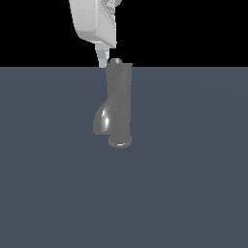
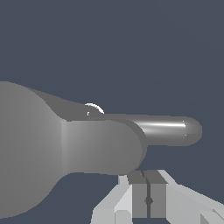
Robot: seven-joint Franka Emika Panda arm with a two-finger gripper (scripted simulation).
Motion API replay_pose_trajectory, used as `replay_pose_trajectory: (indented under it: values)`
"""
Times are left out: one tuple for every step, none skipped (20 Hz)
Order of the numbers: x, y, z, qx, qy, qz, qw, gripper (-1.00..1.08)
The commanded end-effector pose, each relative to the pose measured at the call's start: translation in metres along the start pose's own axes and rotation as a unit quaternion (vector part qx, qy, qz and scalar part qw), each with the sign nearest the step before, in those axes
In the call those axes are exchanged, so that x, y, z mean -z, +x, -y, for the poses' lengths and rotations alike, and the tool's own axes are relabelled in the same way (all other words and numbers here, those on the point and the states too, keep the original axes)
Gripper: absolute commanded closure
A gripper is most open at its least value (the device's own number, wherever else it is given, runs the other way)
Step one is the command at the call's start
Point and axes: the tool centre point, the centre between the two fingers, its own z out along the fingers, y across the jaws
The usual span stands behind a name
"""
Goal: Turn on the faucet by rotating a designated handle.
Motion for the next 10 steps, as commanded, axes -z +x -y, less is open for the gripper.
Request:
replay_pose_trajectory:
  values:
    - [0.000, 0.013, 0.004, -0.005, 0.000, 0.000, 1.0000, 1.08]
    - [0.000, 0.019, 0.007, -0.007, 0.000, -0.001, 1.0000, 1.08]
    - [0.000, 0.026, 0.009, -0.009, 0.000, -0.001, 1.0000, 1.08]
    - [0.000, 0.032, 0.012, -0.011, 0.000, -0.001, 0.9999, 1.08]
    - [0.000, 0.038, 0.014, -0.013, 0.000, -0.001, 0.9999, 1.08]
    - [0.000, 0.045, 0.016, -0.014, 0.000, -0.001, 0.9999, 1.08]
    - [0.000, 0.051, 0.019, -0.016, -0.001, -0.001, 0.9999, 1.08]
    - [0.000, 0.057, 0.021, -0.018, -0.001, -0.001, 0.9998, 1.08]
    - [0.000, 0.063, 0.023, -0.020, -0.001, -0.001, 0.9998, 1.08]
    - [0.000, 0.069, 0.025, -0.022, -0.001, -0.001, 0.9998, 1.08]
